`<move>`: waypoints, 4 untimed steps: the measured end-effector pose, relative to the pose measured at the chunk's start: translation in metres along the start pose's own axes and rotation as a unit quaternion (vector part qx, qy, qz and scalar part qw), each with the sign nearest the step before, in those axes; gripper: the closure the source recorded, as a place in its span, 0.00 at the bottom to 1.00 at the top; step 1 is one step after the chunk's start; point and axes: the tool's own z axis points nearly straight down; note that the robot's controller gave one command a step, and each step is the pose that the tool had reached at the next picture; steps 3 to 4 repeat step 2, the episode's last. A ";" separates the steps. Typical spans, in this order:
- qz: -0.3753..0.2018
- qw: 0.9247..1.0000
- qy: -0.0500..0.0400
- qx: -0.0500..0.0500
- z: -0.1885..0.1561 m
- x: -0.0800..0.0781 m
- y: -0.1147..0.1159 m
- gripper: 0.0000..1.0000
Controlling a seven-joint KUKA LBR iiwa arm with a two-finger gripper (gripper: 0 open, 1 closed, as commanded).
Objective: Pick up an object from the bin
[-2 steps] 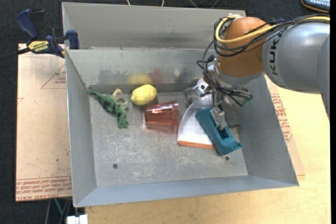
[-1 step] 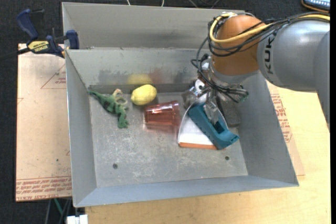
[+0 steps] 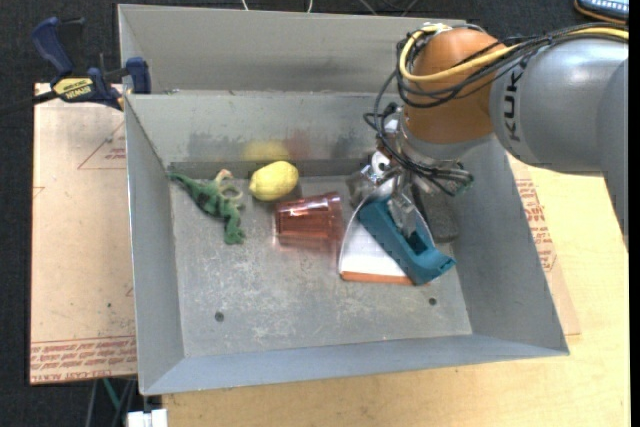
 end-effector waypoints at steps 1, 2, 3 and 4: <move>0.001 1.000 -0.001 0.000 -0.004 0.000 0.000 1.00; 0.000 1.000 0.003 -0.005 -0.024 0.001 0.004 1.00; 0.000 1.000 0.003 -0.005 -0.024 0.001 0.004 1.00; 0.000 1.000 0.003 -0.005 -0.024 0.001 0.004 1.00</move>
Offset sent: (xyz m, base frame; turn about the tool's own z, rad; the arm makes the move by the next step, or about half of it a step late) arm -0.0001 -0.0001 0.1171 0.0005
